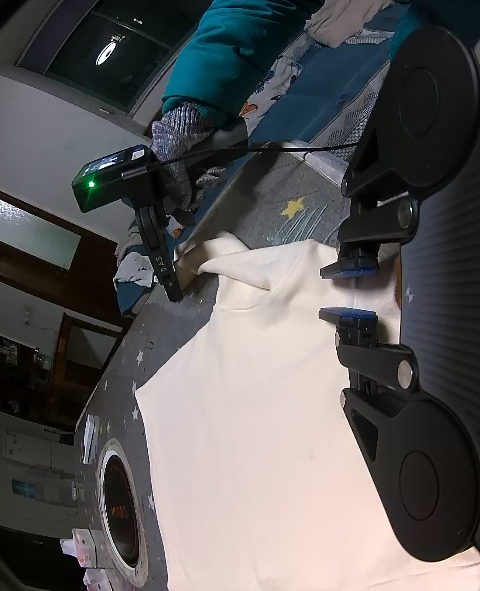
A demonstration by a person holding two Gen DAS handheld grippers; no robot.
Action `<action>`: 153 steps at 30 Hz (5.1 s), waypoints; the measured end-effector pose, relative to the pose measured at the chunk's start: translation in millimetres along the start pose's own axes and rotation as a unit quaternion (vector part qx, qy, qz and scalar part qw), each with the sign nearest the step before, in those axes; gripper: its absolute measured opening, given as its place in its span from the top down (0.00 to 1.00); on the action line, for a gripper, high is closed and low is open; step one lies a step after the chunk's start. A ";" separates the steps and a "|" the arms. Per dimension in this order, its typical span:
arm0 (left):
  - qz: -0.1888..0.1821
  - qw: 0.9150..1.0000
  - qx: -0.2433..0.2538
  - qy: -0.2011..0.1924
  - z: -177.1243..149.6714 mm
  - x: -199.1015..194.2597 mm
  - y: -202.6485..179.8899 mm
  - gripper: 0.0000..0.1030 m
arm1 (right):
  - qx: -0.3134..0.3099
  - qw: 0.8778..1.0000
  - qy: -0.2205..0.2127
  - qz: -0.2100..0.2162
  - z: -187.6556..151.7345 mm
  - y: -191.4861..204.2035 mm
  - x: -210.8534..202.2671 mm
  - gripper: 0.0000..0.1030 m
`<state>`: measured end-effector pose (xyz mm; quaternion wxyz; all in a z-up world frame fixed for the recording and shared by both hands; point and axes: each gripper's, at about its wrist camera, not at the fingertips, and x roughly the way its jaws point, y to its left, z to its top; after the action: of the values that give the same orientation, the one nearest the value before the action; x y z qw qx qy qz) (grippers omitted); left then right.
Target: Fold clothes
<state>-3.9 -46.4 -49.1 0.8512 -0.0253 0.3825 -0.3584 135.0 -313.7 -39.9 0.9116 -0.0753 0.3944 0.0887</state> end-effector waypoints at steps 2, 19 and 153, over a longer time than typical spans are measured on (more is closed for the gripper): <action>-0.002 1.000 0.001 -0.001 -0.7 0.1 -0.8 0.79 | -0.001 1.000 -0.004 -0.004 1.6 -1.4 -1.3 0.96; -0.007 1.000 0.025 -0.004 -3.8 1.9 -10.1 0.63 | 0.079 0.981 -0.149 -0.097 -58.0 -58.8 -132.5 0.97; 0.449 0.833 -0.242 -0.213 -22.0 -187.5 195.8 0.95 | -0.160 0.958 -0.020 0.235 -27.2 158.7 -49.7 0.46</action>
<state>12.6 221.9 -8.1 0.9457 -0.1318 0.2351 0.1818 47.3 -170.1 -32.7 0.8486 -0.1231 0.3635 0.3641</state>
